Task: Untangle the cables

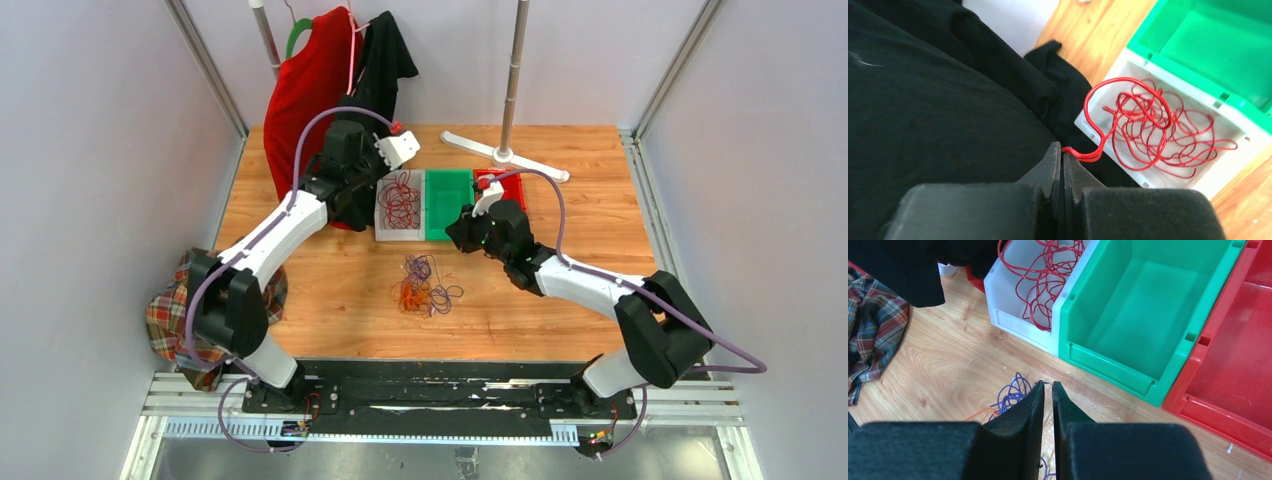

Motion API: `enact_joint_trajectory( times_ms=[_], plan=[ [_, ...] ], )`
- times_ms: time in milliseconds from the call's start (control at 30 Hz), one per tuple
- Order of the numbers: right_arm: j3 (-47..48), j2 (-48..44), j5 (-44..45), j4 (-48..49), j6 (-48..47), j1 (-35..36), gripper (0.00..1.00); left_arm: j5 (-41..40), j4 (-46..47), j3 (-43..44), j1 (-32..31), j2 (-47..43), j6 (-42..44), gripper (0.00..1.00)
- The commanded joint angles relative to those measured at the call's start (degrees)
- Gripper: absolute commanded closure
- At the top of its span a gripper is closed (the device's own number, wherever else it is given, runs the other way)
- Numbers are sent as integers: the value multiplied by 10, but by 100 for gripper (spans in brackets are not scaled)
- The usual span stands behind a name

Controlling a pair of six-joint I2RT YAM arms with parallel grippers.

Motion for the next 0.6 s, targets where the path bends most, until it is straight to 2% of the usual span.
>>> enact_joint_trajectory(
  times_ms=[0,167,433,567],
  plan=[
    [16,-10,8,-10,-6,-15,89,-45,10,-15,-3,24,51,100],
    [19,-12,8,-14,-5,-19,90,-13,-24,-4,-22,51,27,100],
    [13,-27,9,-21,1,-32,90,24,-84,57,-45,128,-73,100],
    [5,-35,10,-26,1,-39,90,-7,-47,43,-47,145,-76,100]
  ],
)
